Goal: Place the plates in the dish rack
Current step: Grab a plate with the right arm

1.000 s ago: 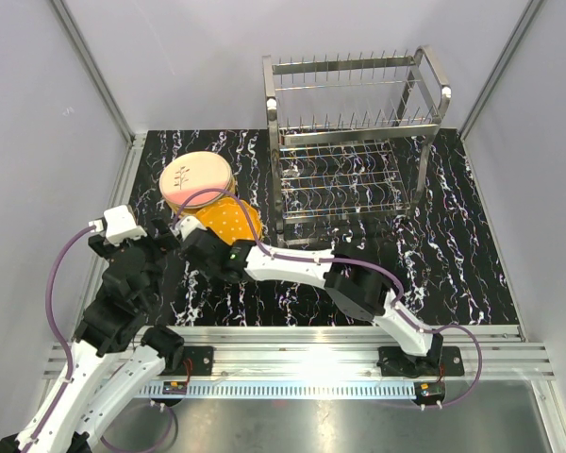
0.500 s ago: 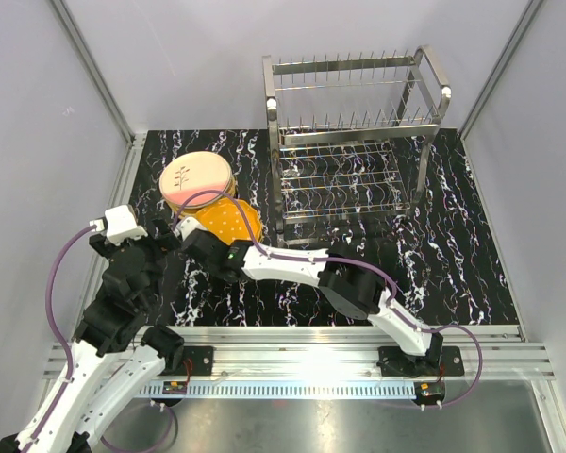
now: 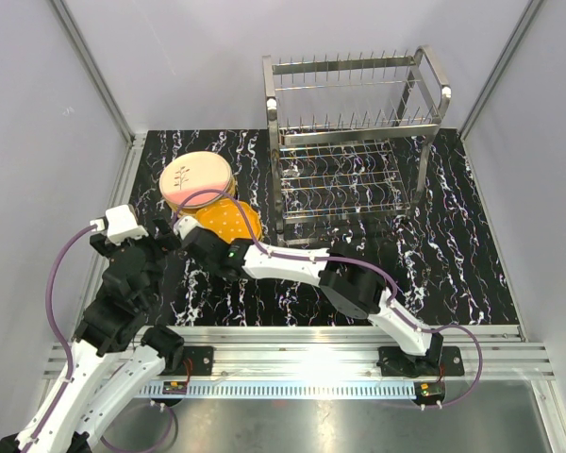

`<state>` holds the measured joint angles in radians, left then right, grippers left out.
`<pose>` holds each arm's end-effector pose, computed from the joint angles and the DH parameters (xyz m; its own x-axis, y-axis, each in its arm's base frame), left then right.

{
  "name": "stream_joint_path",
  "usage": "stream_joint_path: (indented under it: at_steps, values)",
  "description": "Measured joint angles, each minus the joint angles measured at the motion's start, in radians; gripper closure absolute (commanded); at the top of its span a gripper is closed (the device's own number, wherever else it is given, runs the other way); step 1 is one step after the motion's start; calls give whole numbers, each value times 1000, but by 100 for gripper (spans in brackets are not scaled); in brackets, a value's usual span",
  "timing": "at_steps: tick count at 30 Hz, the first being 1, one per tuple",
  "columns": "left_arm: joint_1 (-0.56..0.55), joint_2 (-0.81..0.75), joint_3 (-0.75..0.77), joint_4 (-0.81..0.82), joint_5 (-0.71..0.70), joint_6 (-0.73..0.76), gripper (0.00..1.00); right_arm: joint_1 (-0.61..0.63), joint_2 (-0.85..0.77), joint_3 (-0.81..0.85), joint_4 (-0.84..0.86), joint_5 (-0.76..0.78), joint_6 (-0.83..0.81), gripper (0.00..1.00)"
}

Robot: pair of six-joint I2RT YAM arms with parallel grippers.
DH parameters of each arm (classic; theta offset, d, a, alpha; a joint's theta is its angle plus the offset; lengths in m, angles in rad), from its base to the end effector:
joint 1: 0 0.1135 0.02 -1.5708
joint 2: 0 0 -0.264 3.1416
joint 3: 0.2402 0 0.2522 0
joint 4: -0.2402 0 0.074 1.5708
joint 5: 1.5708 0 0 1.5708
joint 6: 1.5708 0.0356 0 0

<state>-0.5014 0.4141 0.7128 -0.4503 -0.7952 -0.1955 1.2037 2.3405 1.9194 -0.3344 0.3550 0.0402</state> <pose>0.0934 -0.0222 0.3342 -0.0750 -0.1140 -0.9906 -0.3027 0.9492 -0.0862 0.2018 0.4902 0.1841 -0.2774 -0.6164 -0.7369 -0.7738 0.5980 -0.2089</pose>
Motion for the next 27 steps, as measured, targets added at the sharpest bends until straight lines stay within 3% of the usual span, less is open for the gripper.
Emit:
stream_joint_path:
  at_steps: [27]
  values:
    - [0,22,-2,3,-26,0,1,-24,-163,-140,135,-67,44,100]
